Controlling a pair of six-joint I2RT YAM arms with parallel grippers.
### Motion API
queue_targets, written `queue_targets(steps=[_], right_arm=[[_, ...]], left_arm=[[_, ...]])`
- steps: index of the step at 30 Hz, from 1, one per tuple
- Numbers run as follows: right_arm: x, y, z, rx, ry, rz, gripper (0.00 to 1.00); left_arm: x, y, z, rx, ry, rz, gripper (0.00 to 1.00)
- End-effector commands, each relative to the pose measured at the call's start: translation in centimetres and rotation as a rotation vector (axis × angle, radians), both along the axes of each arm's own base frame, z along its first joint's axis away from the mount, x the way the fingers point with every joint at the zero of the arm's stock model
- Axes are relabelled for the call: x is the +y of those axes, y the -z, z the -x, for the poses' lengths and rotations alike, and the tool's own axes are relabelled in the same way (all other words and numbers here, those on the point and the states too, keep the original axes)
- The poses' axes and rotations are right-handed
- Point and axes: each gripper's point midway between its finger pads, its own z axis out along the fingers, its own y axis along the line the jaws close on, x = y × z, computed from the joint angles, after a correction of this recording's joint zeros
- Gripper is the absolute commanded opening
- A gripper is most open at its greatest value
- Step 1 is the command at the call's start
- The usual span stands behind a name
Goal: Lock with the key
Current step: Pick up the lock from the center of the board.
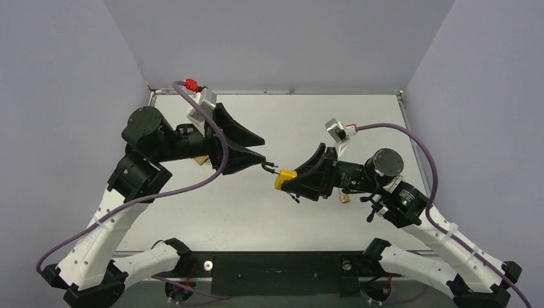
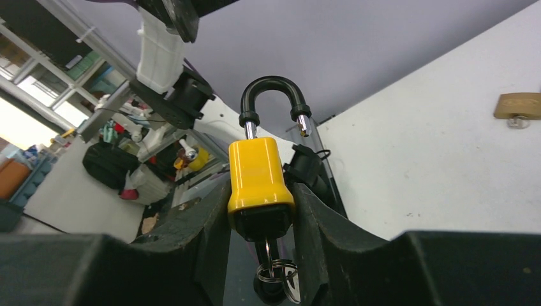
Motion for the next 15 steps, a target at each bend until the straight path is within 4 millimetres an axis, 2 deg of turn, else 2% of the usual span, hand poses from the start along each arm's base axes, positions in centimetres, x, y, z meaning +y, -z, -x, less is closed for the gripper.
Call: queue_targets(steps=[1, 5, 10, 15], right_arm=[[-1.6, -7.5, 2.7, -0.112, -0.076, -0.206, 0.00], [-1.8, -8.0, 2.7, -0.126, -0.072, -0.215, 0.00], [-1.8, -8.5, 2.6, -0.135, -0.066, -0.223, 0.00], [-1.7, -8.2, 1.6, -0.126, -0.034, -0.209, 0.00]], left_arm=[[-0.2, -1.7, 2.1, -0.073, 0.108, 0.052, 0.48], [-0.5, -1.4, 2.9, -0.074, 0.144, 0.057, 0.47], [-0.9, -0.7, 2.8, -0.059, 0.150, 0.046, 0.43], [-1.2, -0.5, 3.5, -0.051, 0.172, 0.050, 0.37]])
